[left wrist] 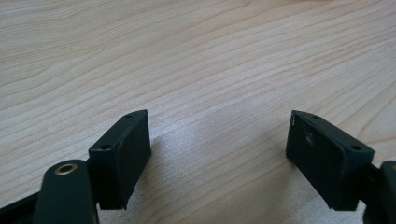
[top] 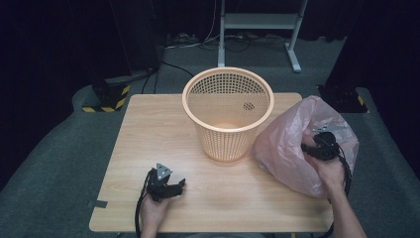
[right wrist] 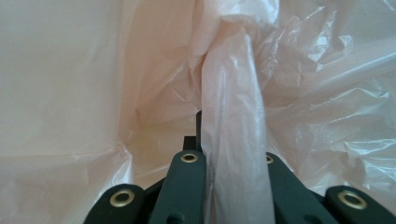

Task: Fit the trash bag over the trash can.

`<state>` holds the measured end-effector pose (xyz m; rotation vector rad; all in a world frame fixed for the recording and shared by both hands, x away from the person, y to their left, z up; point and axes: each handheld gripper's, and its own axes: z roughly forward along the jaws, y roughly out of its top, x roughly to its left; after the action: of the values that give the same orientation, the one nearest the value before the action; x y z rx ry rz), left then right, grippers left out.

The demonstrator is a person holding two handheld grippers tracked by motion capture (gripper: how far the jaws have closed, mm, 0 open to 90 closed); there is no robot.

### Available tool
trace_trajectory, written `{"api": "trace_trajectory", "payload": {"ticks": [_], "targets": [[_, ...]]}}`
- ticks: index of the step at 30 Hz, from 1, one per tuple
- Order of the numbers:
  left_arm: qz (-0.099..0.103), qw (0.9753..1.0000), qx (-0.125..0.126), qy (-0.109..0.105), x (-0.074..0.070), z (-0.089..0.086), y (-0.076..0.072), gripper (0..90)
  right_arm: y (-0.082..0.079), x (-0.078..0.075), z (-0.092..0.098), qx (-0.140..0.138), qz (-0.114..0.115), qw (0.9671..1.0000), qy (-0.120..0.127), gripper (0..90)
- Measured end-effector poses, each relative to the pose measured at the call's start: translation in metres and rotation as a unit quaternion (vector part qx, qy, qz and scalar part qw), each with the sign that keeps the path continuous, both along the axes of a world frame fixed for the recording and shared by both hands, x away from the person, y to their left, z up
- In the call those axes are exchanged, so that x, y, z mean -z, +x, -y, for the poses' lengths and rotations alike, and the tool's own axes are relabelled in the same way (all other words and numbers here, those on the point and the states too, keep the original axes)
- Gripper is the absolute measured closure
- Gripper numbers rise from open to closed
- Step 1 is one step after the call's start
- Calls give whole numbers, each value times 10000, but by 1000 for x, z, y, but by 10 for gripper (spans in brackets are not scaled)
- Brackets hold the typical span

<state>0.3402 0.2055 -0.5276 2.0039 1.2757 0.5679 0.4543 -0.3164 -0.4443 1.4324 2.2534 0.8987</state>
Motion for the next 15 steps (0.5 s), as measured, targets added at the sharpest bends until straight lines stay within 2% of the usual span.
{"api": "trace_trajectory", "payload": {"ticks": [15], "targets": [[0,10000,-13,-14,0,0,0,221,-11,-14,7,17,116,9997,220,881]]}}
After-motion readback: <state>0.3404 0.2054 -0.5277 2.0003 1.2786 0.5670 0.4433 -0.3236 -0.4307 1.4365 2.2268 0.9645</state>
